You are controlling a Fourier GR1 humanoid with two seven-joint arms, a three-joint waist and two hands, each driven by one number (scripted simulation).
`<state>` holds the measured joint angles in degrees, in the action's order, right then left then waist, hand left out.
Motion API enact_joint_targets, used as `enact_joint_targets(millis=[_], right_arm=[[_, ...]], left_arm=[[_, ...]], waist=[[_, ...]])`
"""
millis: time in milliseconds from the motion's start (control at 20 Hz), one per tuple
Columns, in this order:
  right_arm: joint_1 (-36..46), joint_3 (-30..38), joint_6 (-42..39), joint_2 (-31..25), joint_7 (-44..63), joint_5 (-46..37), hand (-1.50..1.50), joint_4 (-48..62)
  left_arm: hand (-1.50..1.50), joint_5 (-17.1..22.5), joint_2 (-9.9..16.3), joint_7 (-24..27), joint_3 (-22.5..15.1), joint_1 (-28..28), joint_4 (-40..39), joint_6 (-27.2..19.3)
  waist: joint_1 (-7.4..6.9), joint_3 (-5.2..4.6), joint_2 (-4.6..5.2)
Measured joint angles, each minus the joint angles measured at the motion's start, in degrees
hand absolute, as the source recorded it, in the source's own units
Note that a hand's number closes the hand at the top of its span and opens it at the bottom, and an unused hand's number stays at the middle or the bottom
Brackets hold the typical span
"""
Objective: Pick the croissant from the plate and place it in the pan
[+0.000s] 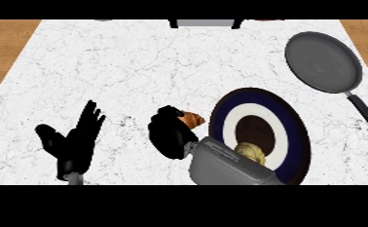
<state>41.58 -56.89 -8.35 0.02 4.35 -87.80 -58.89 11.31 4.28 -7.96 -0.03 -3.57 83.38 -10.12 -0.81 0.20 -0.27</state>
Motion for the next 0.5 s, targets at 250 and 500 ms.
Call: enact_joint_targets(millis=[250,500], right_arm=[[-7.65,10.66,2.18,-2.66,1.97,8.81,1.50,-3.20],[-16.31,23.35,4.85,-7.80,1.63,20.19,1.50,-8.92]], left_arm=[[0.00,-0.20,-0.75,1.60,0.34,-2.29,0.93,-0.90],[0.00,0.02,-0.55,1.96,1.08,-3.38,1.53,-1.15]], waist=[[2.00,0.26,-0.31],[3.74,0.28,-0.52]])
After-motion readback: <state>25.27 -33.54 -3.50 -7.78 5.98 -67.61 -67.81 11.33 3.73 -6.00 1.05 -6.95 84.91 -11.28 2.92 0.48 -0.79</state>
